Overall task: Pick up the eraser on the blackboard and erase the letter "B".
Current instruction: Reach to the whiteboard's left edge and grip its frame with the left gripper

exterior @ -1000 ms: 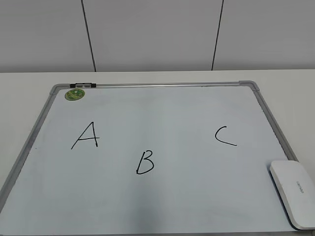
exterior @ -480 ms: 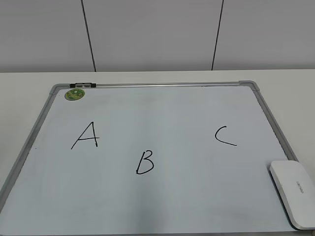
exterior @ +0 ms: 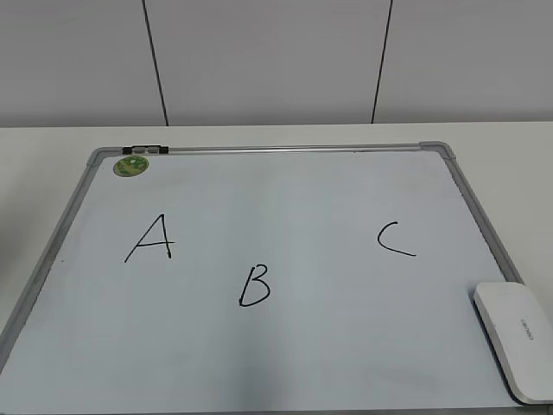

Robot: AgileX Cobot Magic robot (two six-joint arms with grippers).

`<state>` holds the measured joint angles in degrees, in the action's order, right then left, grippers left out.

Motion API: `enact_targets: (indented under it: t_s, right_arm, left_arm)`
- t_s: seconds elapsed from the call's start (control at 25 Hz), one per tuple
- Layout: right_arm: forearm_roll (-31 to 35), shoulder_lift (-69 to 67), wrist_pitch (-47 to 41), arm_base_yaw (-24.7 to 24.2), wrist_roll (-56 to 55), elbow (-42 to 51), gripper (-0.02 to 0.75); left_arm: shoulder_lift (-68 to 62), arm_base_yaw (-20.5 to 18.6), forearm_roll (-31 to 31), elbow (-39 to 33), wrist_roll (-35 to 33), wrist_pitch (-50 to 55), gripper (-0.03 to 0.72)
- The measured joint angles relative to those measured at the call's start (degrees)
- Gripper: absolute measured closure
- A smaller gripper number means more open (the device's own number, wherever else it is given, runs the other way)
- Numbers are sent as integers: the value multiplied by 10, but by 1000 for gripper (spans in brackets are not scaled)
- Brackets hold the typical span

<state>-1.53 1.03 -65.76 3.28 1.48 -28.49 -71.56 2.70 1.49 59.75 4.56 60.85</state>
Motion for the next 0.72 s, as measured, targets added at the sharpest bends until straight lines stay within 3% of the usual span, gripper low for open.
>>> enact_targets:
  t_s: [0.32,0.72]
  right_arm:
    - [0,0,0,0,0,0,202]
    - [0,0,0,0,0,0,202]
  left_arm:
    - [-158,0,-1,86,0,-12,443]
    - [-269,0,-1,126,-19,-26,443]
